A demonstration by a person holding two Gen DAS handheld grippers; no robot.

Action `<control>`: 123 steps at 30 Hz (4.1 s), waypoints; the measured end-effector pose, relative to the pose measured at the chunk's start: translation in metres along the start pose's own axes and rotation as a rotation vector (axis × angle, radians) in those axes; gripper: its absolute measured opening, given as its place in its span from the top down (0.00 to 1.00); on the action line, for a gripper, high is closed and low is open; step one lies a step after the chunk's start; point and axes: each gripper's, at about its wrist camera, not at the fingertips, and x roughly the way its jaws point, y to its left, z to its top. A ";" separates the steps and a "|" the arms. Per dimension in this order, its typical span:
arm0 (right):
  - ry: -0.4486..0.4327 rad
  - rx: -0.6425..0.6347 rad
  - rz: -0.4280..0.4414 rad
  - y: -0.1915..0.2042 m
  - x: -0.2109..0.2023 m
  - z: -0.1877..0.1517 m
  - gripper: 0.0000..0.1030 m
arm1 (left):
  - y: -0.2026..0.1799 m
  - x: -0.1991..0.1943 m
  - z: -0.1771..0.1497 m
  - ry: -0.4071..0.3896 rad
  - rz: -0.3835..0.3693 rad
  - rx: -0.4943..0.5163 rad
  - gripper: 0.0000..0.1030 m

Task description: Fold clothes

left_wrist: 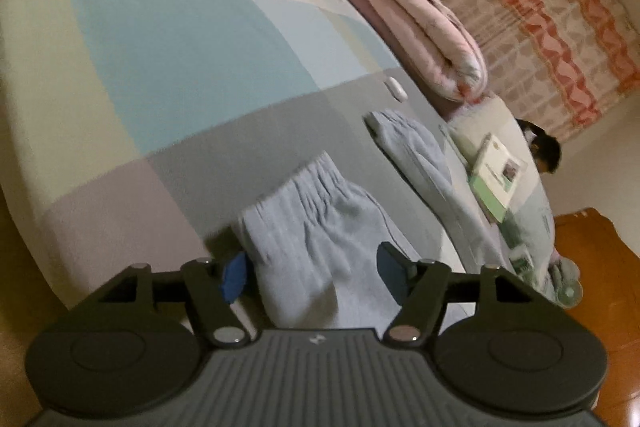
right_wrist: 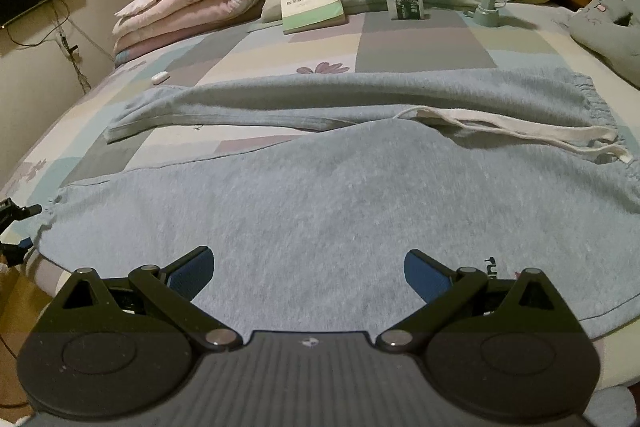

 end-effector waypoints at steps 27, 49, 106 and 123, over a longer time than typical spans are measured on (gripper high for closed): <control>0.047 -1.147 0.260 0.209 0.089 -0.063 0.75 | -0.022 -0.005 -0.004 0.030 0.170 0.195 0.73; 0.172 -0.941 0.389 0.214 0.086 -0.042 0.95 | -0.014 -0.032 0.006 0.072 0.236 0.256 0.78; 0.021 -0.334 0.270 0.111 0.046 0.018 0.16 | -0.110 0.028 -0.027 0.295 -0.046 0.733 0.32; 0.060 -0.219 0.050 0.048 0.047 0.003 0.12 | -0.105 0.008 -0.031 0.176 0.209 0.864 0.31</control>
